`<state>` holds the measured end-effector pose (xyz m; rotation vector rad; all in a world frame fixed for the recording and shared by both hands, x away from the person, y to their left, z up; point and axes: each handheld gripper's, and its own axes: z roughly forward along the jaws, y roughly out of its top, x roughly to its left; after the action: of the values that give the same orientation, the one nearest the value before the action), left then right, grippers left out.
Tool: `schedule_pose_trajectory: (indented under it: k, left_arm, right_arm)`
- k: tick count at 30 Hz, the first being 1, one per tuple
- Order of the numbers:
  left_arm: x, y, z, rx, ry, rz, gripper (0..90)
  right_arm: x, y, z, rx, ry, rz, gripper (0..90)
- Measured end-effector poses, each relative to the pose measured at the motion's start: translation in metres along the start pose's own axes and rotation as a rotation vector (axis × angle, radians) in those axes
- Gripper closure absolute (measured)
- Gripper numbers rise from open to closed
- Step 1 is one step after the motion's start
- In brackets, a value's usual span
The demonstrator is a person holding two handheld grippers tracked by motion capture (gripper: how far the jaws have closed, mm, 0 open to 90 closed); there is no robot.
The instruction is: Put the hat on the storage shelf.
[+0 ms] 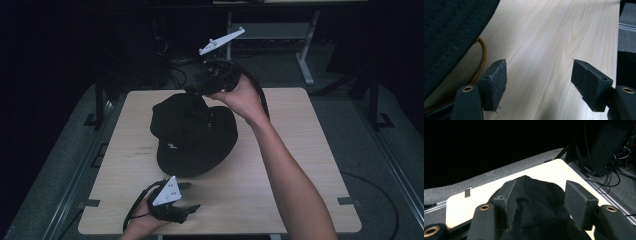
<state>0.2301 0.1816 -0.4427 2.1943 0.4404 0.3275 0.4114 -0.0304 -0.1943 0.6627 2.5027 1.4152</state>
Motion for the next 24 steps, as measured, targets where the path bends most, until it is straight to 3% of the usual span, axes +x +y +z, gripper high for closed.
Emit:
schedule_pose_trajectory:
  k: [8,24]
  left_arm:
    - [-0.002,0.0,0.002,-0.01,-0.014,-0.009,27.7]
    - [-0.005,0.001,0.006,-0.017,-0.029,-0.008,27.7]
  right_arm:
    - [-0.007,-0.021,-0.023,-0.026,-0.019,0.016,37.9]
    - [-0.019,-0.075,-0.069,-0.053,-0.061,0.091,35.2]
